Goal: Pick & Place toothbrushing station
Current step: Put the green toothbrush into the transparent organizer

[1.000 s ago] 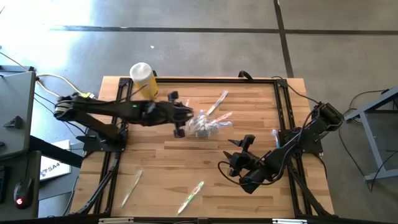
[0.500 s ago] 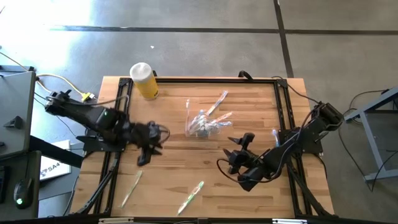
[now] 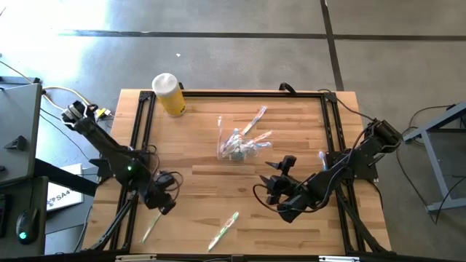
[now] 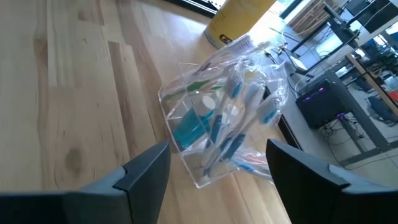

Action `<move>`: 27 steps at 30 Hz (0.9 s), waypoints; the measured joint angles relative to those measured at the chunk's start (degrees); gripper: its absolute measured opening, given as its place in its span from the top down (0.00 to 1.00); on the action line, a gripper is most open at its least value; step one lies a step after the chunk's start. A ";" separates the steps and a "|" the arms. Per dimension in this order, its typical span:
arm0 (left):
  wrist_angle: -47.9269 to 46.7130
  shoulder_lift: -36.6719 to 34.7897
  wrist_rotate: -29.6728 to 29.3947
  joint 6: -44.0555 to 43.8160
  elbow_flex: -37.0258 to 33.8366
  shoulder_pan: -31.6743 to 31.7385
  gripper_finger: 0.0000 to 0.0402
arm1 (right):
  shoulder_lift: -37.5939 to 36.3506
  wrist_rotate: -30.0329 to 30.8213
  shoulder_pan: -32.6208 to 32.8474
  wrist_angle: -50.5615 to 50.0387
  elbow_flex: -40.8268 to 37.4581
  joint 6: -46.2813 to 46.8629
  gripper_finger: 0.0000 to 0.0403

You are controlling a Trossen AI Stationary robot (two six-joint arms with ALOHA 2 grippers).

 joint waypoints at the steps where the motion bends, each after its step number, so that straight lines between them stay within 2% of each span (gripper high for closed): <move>1: 0.32 0.41 -0.05 -3.29 -1.08 -0.70 0.69 | 0.00 0.00 0.00 0.23 0.00 -0.04 0.36; 5: 0.83 3.08 0.30 -9.82 -2.34 -3.23 0.69 | 0.00 -0.01 0.00 0.71 0.00 -0.08 0.36; 11: 3.22 6.44 1.05 -10.59 -2.34 -3.89 0.69 | 0.00 -0.02 0.00 1.97 0.00 -0.12 0.36; 19: 3.03 10.66 9.21 -13.59 -2.34 -3.83 0.69 | 0.00 -0.37 -0.11 2.32 0.00 -0.14 0.36; 27: 0.38 11.25 9.97 -17.68 -2.34 -3.83 0.69 | 0.00 -1.63 -0.75 2.37 0.00 -0.14 0.36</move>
